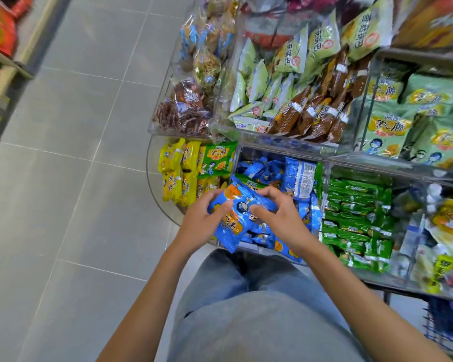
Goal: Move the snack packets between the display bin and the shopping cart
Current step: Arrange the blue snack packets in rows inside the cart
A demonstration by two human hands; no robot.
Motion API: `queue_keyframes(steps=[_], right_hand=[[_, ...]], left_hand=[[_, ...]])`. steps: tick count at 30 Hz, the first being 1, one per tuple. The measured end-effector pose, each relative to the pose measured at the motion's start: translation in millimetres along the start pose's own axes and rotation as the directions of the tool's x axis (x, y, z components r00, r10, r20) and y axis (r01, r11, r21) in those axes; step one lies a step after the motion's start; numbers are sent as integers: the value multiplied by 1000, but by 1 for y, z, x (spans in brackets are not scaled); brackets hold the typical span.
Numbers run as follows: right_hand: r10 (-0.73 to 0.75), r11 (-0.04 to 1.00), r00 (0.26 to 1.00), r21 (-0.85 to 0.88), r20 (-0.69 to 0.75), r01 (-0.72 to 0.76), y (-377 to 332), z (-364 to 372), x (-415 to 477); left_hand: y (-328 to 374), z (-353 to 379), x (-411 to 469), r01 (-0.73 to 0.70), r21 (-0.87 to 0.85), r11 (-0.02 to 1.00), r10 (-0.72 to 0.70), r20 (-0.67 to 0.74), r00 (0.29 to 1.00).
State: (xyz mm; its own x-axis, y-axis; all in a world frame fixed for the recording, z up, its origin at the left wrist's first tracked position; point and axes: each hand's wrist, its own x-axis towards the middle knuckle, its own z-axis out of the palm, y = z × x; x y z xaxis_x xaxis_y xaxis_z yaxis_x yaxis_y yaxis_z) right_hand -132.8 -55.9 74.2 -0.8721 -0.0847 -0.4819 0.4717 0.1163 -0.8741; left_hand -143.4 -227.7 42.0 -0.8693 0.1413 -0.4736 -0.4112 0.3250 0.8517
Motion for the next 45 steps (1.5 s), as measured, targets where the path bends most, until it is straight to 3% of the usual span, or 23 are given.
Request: queue_keyframes(steps=[3,5,7,11,15,17,25,27,29,33,37,41,43,45], right_hand=[[167,966,985,208,-36,-156,13,6,11],[385,889,907,333,-169,-315,32,9,25],[516,853,800,267,-306,-448,56,14,41],[592,806,764,154,-256,-572,82,29,66],[620,784,720,241,-311,-571,88,34,82],[639,766,726,305,-256,-566,85,31,82],[567,697,820,572,-71,-432,59,-7,23],[504,667,863,622,30,-411,51,-5,6],[437,717,896,572,79,-400,43,3,-2],[377,793,926,504,35,-342,28,11,0],[422,771,906,532,-14,-351,18,3,7],[348,715,937,647,0,-265,14,-4,10],[288,759,957,603,29,-246,13,-12,7],[260,849,962,454,87,-271,14,-18,4]], left_hand=[[-7,-10,-2,83,-121,989,-84,-3,996],[-14,-15,-8,139,-213,967,-163,-98,982],[-23,-19,-15,183,-303,935,-241,-168,956],[-35,-25,-25,302,-445,843,-404,-152,902],[-40,-28,-31,329,-551,767,-443,-84,893],[-40,-28,-31,310,-603,735,-423,-51,905],[-32,-18,-23,226,-756,615,-507,-159,847],[-26,-11,-20,205,-777,595,-480,-138,866],[-17,0,-18,182,-793,582,-423,-104,900],[-1,20,-19,159,-779,606,-337,-71,939],[10,23,-17,229,-836,499,-326,63,943],[9,16,-20,362,-711,602,-334,187,924],[8,6,-19,438,-619,652,-367,248,897],[11,0,-17,490,-523,697,-370,323,871]])
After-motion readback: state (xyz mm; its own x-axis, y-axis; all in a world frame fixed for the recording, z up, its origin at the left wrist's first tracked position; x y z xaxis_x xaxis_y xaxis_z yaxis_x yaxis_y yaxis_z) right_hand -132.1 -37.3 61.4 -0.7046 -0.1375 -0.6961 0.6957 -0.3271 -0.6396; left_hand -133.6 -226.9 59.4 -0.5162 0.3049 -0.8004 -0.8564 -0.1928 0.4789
